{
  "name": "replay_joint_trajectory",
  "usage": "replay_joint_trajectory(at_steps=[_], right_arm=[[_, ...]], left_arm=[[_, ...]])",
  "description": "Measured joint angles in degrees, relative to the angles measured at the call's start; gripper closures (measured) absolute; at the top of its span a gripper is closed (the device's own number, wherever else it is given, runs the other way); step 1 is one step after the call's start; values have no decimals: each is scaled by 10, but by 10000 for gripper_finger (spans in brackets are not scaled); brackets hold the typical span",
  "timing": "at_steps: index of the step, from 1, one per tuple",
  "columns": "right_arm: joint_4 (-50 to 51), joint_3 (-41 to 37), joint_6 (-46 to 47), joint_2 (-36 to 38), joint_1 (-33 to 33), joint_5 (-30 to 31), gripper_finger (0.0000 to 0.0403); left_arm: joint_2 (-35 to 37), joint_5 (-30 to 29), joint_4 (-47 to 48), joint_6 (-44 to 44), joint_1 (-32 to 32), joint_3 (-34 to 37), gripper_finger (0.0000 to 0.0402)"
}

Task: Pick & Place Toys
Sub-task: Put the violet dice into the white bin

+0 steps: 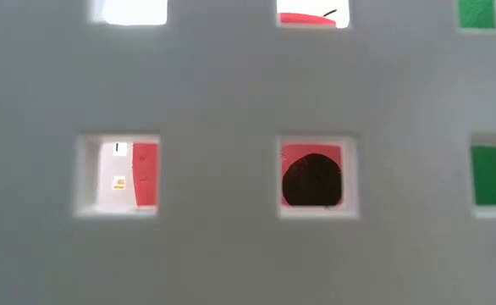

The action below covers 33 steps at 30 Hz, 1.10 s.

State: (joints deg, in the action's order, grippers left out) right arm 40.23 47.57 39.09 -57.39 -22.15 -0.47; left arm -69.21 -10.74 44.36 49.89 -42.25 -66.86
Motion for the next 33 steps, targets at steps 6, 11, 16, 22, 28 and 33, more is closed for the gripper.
replay_joint_trajectory(at_steps=[6,11,16,22,28,33], right_arm=[[-10,0,11,0,26,-1,47],[-49,0,17,0,67,-23,47],[-96,0,34,0,96,-26,47],[-110,0,45,0,102,-26,47],[-111,0,53,0,103,-26,47],[-111,0,60,0,108,-26,47]], left_arm=[[-4,-24,-44,-32,13,-4,308],[-20,-28,-111,-84,26,-4,322],[-41,-15,-132,-105,33,-7,342],[-85,31,-158,-113,54,-7,357],[-116,86,-187,-143,81,-9,381],[-144,148,-167,-175,93,-39,401]])
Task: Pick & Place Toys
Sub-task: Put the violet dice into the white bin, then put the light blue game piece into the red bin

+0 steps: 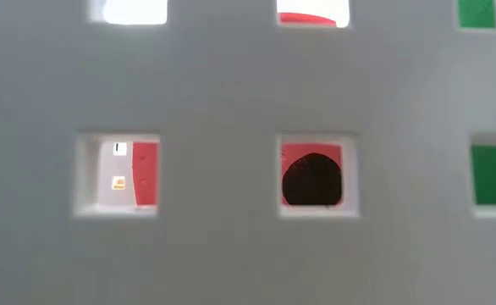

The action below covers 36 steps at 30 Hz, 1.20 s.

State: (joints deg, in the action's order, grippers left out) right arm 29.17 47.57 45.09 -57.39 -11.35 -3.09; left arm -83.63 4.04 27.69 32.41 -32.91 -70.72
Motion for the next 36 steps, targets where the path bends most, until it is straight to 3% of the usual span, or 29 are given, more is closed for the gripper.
replay_joint_trajectory(at_steps=[8,16,29,36], right_arm=[[0,0,11,0,22,0,47],[1,0,11,0,40,0,47],[2,0,4,0,46,1,47],[2,0,-4,0,46,1,47]], left_arm=[[-69,58,68,-24,23,-54,397],[-111,97,67,-43,28,-75,398],[-115,96,69,-40,36,-73,401],[-110,75,71,15,57,-83,401]])
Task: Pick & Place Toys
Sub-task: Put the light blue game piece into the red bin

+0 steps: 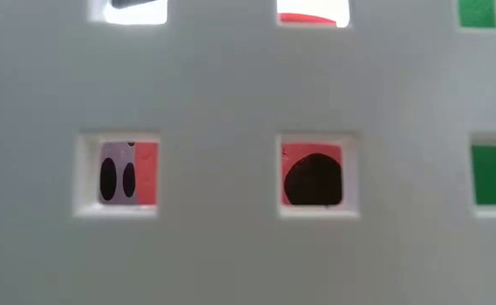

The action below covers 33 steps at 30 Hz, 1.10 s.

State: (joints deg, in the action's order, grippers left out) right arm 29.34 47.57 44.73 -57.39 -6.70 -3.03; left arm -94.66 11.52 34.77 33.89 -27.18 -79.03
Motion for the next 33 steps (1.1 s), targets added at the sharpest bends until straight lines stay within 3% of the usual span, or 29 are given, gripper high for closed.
replay_joint_trajectory(at_steps=[6,11,18,21,27,33], right_arm=[[-3,0,-4,0,1,0,47],[-17,3,-18,0,0,0,47],[-17,68,-124,-31,-9,2,47],[-13,110,-173,-61,-15,1,47],[27,193,-224,-134,-29,1,47],[94,252,-273,-199,-31,1,47]], left_arm=[[28,-1,23,117,37,-13,401],[65,-49,74,174,56,-12,401],[78,-78,82,206,75,7,394],[78,-81,101,241,103,20,365],[79,-69,171,295,152,35,266],[79,-45,252,326,160,36,177]])
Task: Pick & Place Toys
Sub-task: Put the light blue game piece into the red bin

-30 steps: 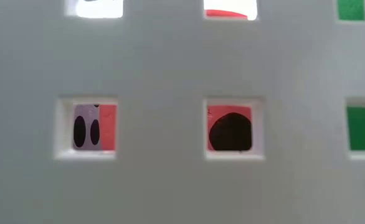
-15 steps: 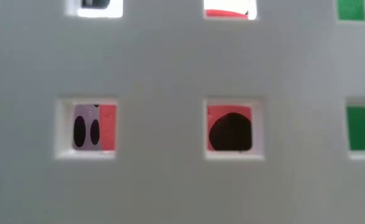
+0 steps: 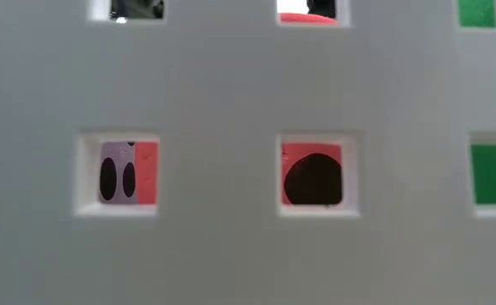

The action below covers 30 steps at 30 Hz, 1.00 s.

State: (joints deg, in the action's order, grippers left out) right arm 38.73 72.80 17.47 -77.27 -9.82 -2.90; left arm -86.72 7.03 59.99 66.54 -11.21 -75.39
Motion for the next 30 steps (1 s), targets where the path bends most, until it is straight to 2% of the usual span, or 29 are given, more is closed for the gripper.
replay_joint_trajectory(at_steps=[4,8,10,15,20,23,26,30], right_arm=[[7,7,-8,-19,0,0,47],[3,5,-6,-22,-1,0,47],[-2,3,-3,-20,-2,0,47],[-7,11,16,-7,-2,0,47],[-17,25,44,-4,-2,0,47],[-26,34,66,-5,-2,0,47],[-36,38,85,-5,-2,1,47],[-38,38,95,-5,-2,0,47]], left_arm=[[0,39,35,-16,-8,13,135],[0,80,47,-98,-45,52,109],[2,82,46,-137,-77,77,101],[5,51,30,-196,-185,155,97],[8,40,-94,-182,-280,243,97],[8,25,-154,-147,-303,277,97],[8,-14,-157,-114,-308,293,97],[9,-47,-178,-115,-309,305,97]])
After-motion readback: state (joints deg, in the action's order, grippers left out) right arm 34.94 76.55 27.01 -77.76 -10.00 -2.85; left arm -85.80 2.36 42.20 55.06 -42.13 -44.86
